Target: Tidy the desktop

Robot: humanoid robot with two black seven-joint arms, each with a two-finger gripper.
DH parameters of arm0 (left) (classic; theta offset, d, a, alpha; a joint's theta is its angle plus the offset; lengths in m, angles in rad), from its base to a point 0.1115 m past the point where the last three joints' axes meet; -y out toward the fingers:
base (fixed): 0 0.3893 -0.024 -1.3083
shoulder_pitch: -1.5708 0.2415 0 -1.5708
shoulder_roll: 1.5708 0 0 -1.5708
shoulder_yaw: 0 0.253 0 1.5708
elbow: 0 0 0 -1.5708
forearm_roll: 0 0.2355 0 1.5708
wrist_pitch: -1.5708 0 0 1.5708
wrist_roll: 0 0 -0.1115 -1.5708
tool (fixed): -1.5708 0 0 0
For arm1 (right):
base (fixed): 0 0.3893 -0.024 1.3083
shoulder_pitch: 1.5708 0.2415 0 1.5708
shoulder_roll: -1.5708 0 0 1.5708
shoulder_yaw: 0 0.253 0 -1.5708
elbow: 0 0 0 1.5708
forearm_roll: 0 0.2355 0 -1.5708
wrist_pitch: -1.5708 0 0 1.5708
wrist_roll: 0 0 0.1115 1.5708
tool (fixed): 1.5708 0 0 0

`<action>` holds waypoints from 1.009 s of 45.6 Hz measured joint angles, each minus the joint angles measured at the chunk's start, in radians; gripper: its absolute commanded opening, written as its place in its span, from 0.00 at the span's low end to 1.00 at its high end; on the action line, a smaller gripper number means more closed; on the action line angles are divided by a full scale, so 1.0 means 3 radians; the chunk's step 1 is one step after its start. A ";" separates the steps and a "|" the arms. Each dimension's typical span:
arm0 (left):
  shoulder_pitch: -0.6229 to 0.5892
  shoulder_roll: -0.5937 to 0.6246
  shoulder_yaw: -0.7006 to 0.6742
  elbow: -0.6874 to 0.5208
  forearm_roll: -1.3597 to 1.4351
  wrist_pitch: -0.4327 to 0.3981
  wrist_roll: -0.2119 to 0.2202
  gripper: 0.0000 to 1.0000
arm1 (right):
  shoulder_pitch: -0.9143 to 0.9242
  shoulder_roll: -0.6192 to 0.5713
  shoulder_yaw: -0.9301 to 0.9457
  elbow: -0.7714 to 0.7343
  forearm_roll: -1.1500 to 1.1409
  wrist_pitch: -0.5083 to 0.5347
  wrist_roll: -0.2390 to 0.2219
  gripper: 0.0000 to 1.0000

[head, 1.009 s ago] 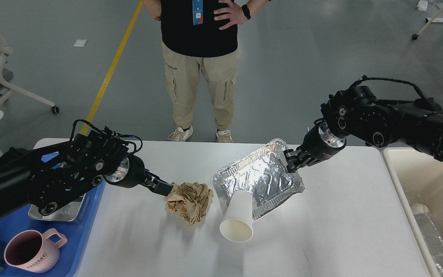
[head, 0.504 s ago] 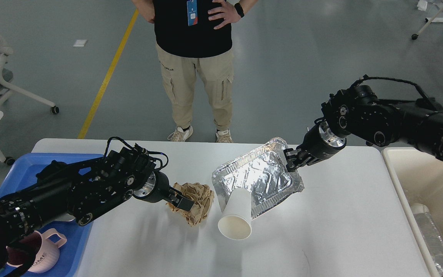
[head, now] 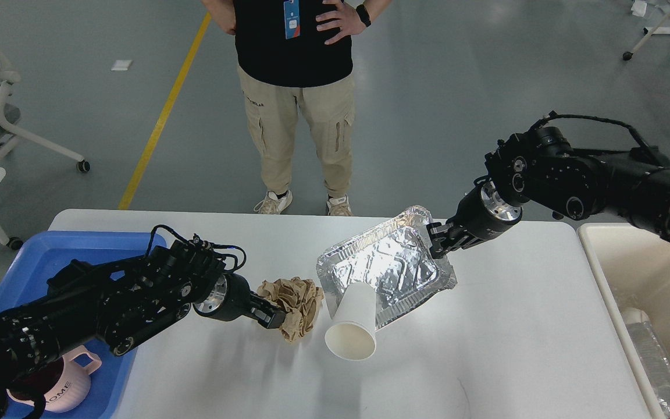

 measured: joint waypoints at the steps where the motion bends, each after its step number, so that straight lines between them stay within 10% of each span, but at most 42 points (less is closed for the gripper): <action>1: 0.0000 0.0006 0.0006 0.0007 0.0001 0.0009 -0.0025 0.00 | 0.0000 -0.0008 0.0003 0.0001 0.0000 0.0000 0.0000 0.00; 23: -0.0008 0.0389 0.0058 -0.0300 -0.0017 0.0100 -0.0260 0.00 | -0.0057 -0.0088 0.0014 0.0030 0.0000 -0.0033 0.0000 0.00; 46: 0.0071 0.1977 -0.0546 -0.1992 -0.0578 0.0047 -0.0269 0.00 | -0.0144 -0.0065 -0.0036 -0.0002 -0.0005 -0.0037 0.0000 0.00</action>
